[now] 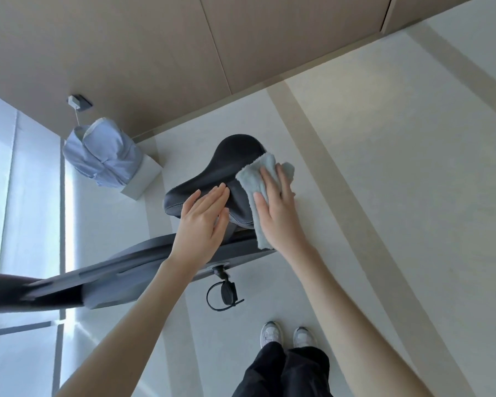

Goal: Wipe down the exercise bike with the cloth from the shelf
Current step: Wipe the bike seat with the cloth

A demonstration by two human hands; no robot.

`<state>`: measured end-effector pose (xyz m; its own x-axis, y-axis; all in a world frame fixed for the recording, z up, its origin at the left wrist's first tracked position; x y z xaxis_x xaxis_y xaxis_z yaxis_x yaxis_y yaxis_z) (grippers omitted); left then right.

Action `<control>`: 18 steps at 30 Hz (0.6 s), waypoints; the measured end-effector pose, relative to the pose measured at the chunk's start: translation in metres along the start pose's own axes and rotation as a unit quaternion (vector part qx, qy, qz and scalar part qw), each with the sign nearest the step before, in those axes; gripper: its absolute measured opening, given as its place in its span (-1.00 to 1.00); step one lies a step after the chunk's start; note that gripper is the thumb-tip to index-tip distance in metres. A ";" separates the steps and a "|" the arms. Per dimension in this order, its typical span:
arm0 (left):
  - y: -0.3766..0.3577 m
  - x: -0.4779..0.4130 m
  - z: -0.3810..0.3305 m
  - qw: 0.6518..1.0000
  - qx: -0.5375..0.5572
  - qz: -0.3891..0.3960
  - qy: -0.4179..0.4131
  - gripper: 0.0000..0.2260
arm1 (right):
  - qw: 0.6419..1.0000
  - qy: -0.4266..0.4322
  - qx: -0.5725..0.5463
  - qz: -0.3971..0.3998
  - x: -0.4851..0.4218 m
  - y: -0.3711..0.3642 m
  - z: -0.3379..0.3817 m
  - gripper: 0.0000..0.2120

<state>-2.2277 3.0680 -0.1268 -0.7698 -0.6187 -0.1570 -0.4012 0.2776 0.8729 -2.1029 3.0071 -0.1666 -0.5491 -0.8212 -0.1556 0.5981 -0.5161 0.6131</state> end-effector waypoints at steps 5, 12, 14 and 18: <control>0.001 -0.002 -0.001 1.000 0.011 -0.003 0.017 -0.65 | 1.000 0.025 -0.013 -0.014 -0.007 0.005 0.004 -0.58; -0.004 -0.001 -0.003 0.997 0.043 -0.029 0.065 -0.65 | 0.987 0.034 -0.003 0.159 -0.103 -0.020 -0.003 -0.60; -0.004 -0.001 -0.002 0.997 0.046 -0.032 0.062 -0.65 | 0.979 0.017 -0.014 0.204 -0.128 -0.028 -0.003 -0.61; -0.002 -0.002 0.003 0.997 0.045 -0.024 0.060 -0.67 | 0.968 -0.057 -0.082 0.232 -0.143 -0.033 -0.009 -0.59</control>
<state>-2.2268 3.0706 -0.1297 -0.6861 -0.7146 -0.1362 -0.4831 0.3076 0.8197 -2.0389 3.1393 -0.1722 -0.2546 -0.9463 0.1995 0.8751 -0.1376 0.4640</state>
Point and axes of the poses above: each hand's wrist, its own x-axis away from the middle knuckle, its own y-axis out of the back of the hand, z = x × y, the point moved 9 cm from there along -x, towards the middle knuckle, and after that the axes turned 9 degrees about x, right-handed, at the moved point
